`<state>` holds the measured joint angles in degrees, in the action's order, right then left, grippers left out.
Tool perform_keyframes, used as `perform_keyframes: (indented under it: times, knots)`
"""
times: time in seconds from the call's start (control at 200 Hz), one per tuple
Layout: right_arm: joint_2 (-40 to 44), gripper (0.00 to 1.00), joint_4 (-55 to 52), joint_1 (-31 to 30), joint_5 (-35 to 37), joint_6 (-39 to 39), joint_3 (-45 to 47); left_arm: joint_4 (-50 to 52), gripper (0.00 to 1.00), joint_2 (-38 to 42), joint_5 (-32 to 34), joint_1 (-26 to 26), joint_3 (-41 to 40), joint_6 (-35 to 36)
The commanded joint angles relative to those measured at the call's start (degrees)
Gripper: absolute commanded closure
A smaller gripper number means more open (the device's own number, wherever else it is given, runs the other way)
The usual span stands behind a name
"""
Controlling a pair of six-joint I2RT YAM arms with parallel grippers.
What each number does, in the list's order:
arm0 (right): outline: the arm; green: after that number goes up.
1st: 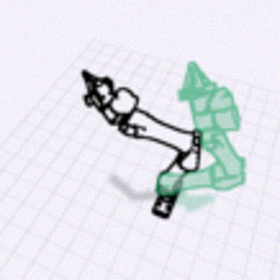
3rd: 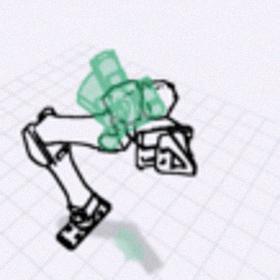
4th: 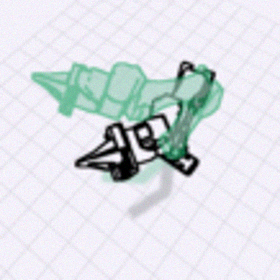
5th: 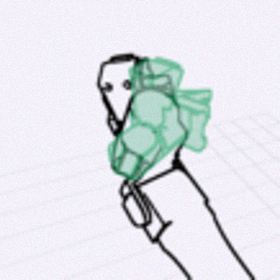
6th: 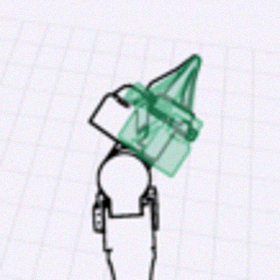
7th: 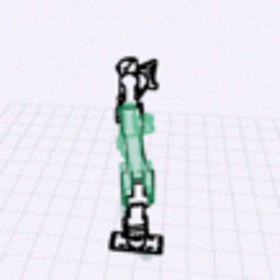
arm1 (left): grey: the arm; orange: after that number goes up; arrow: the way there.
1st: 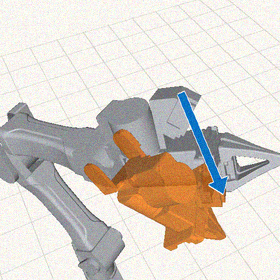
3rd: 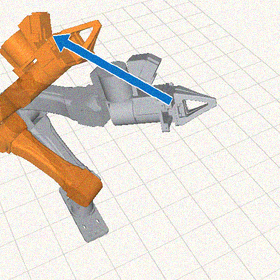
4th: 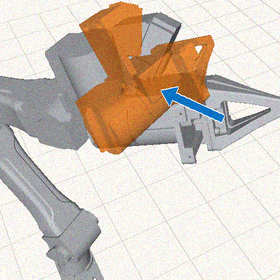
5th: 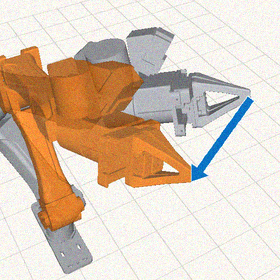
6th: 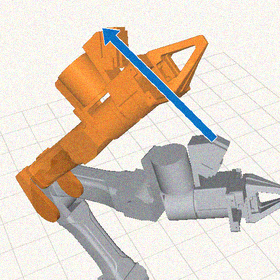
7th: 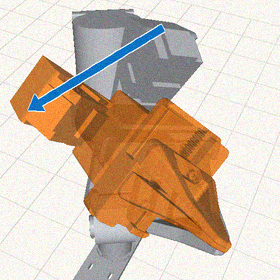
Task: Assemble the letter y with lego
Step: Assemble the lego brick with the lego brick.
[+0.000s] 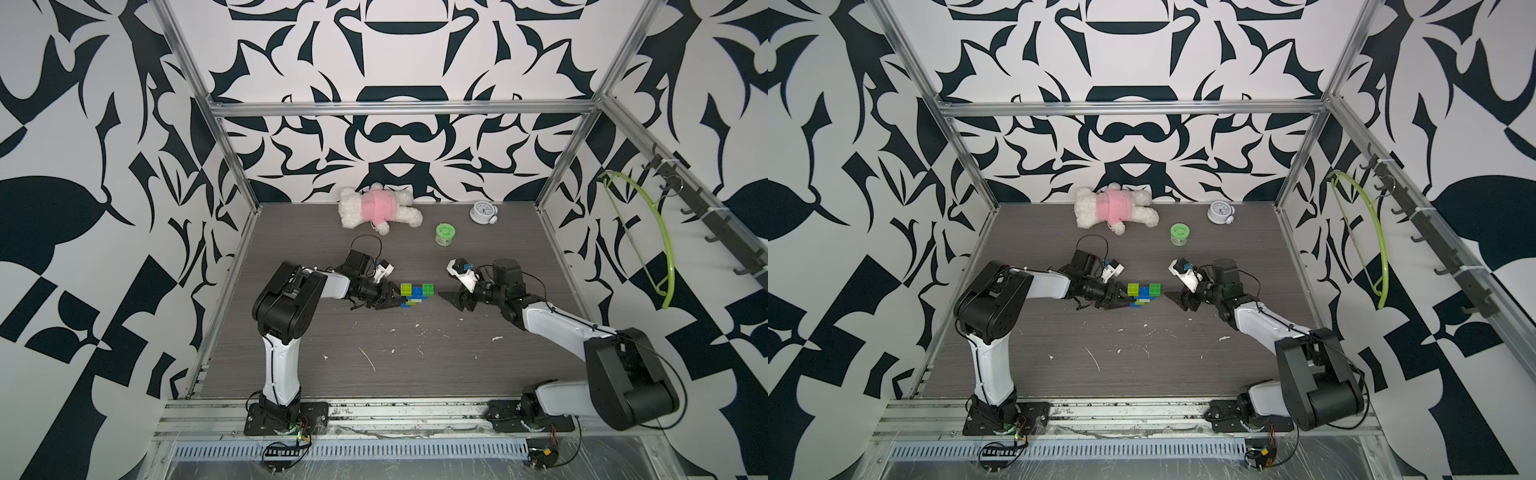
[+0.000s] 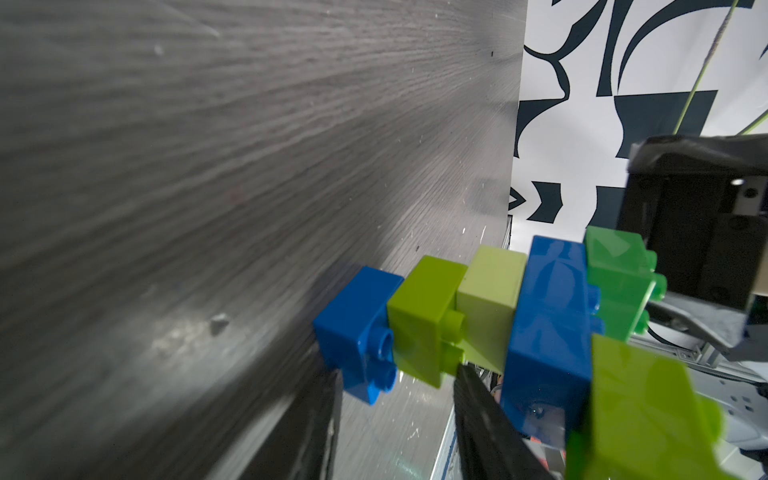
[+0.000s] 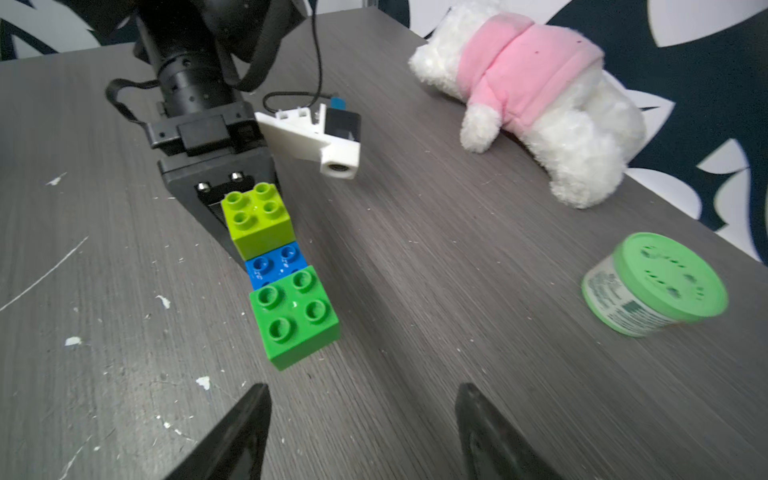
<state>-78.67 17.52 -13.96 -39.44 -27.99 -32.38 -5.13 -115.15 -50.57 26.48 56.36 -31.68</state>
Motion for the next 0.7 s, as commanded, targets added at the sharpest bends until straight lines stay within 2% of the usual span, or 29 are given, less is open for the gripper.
perform_keyframes:
  times: [0.0,0.16,0.7]
  knots:
    - [0.0,0.26,5.1,0.0,-6.1,-4.3,0.7,12.9,0.54,-7.2,19.3,-0.5,-4.1,0.9]
    - [-1.4,0.26,-0.8,0.0,-6.0,-10.5,-1.2,12.9,0.54,-7.5,19.3,-0.5,-4.0,0.9]
    - [-7.3,0.24,-3.5,-3.9,-2.1,-13.0,-7.7,13.1,0.54,-7.5,19.5,-0.5,-3.9,1.1]
